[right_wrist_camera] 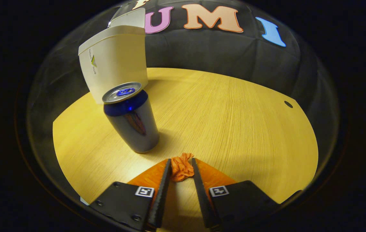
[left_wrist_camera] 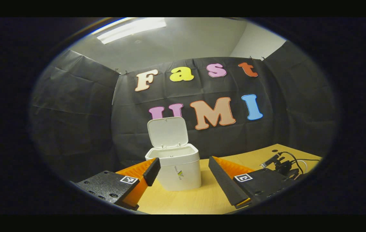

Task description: Press the lid of the desktop garbage bin to open it, pick up the crumpled paper on the desktop and throw it into the bin, then pick up the pop can on the desktop and drop it into the bin, and finally close the garbage bin lid.

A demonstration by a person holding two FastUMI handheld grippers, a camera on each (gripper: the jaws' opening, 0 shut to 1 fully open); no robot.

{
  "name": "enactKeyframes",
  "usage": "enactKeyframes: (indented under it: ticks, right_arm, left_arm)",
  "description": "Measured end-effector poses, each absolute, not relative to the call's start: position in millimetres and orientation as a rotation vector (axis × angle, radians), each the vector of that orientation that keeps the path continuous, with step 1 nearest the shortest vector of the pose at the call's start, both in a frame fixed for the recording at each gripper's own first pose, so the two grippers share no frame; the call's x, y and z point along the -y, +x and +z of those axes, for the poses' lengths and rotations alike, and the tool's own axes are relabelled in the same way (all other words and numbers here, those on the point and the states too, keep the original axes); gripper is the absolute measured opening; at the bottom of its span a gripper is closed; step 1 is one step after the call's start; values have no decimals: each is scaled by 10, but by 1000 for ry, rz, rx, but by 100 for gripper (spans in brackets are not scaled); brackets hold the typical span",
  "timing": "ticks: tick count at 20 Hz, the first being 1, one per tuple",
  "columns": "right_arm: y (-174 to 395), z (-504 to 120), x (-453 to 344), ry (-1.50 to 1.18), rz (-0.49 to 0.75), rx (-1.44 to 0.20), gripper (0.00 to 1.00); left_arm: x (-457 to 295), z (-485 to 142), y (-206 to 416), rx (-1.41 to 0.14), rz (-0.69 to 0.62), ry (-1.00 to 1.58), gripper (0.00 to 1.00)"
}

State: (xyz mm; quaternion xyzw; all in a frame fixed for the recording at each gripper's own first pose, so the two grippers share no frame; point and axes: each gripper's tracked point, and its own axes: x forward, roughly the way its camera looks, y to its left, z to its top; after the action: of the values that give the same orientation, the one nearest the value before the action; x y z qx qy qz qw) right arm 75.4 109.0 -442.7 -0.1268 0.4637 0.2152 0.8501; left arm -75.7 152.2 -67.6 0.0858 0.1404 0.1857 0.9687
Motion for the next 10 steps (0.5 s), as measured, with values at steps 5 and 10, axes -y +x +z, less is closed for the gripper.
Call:
enactKeyframes:
  ticks: [5,10]
  right_arm:
    - [913,-3991,-1106,-217,446,-895,37]
    - [1464,-2619,-1486,-155,475,-608,37]
  left_arm:
    - [-1514,-669,-631,-261,338,142,92]
    - [-1585,-694,-500,-225,301,83,92]
